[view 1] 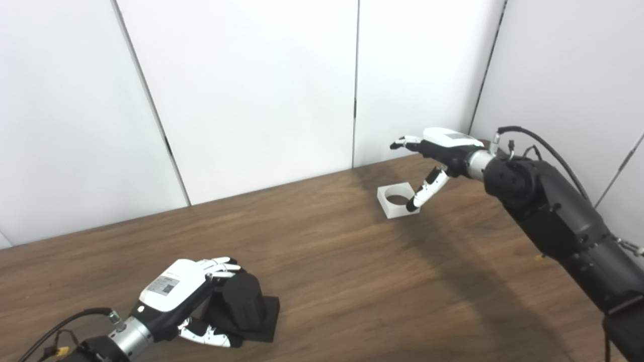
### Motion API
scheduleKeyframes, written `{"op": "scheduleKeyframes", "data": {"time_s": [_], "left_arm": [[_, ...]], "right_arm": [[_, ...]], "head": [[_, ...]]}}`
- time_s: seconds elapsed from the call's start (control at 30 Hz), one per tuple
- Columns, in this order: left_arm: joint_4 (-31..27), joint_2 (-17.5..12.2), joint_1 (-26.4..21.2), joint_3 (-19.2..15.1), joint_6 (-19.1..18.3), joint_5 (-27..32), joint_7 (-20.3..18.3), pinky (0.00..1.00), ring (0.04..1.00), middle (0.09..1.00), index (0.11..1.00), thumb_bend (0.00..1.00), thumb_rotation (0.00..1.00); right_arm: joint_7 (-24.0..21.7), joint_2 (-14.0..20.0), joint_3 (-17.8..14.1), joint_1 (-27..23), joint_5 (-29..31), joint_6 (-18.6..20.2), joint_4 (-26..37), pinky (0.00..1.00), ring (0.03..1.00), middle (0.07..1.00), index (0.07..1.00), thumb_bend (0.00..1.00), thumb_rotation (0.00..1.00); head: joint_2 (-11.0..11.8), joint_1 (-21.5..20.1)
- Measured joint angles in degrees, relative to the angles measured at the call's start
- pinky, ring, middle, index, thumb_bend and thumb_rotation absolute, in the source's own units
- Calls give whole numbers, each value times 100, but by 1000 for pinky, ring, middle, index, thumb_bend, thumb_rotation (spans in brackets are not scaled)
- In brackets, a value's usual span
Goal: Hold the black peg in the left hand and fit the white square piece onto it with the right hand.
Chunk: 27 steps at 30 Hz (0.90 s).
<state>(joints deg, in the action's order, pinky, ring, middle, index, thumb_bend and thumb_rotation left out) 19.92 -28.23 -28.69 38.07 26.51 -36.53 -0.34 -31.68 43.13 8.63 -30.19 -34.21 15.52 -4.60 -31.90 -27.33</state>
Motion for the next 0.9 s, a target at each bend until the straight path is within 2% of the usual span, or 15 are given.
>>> {"op": "scheduleKeyframes", "data": {"time_s": [0.2, 0.43, 0.77, 0.9], "left_arm": [[-12, -2, 34, -35, 7, 1, 3, 816, 882, 818, 488, 524, 57], [-29, -2, 59, -59, 7, 2, 3, 811, 883, 819, 488, 524, 57], [-39, -10, 65, -64, 8, 3, -4, 819, 879, 818, 488, 524, 58], [-44, -10, 79, -74, 8, 2, -4, 817, 882, 820, 488, 524, 58]], "right_arm": [[-199, 6, 160, -142, -66, 216, -218, 824, 995, 1000, 1000, 990, 253], [-266, 22, 363, -326, -130, 235, -510, 837, 996, 1000, 1000, 990, 246], [-296, -43, 756, -383, -359, 234, -772, 859, 986, 1000, 1000, 939, 229], [-270, -129, 880, -447, -485, 236, -941, 881, 982, 1000, 994, 898, 179]], "head": [[-18, 9], [-44, 35], [-62, 70], [-105, 97]]}}
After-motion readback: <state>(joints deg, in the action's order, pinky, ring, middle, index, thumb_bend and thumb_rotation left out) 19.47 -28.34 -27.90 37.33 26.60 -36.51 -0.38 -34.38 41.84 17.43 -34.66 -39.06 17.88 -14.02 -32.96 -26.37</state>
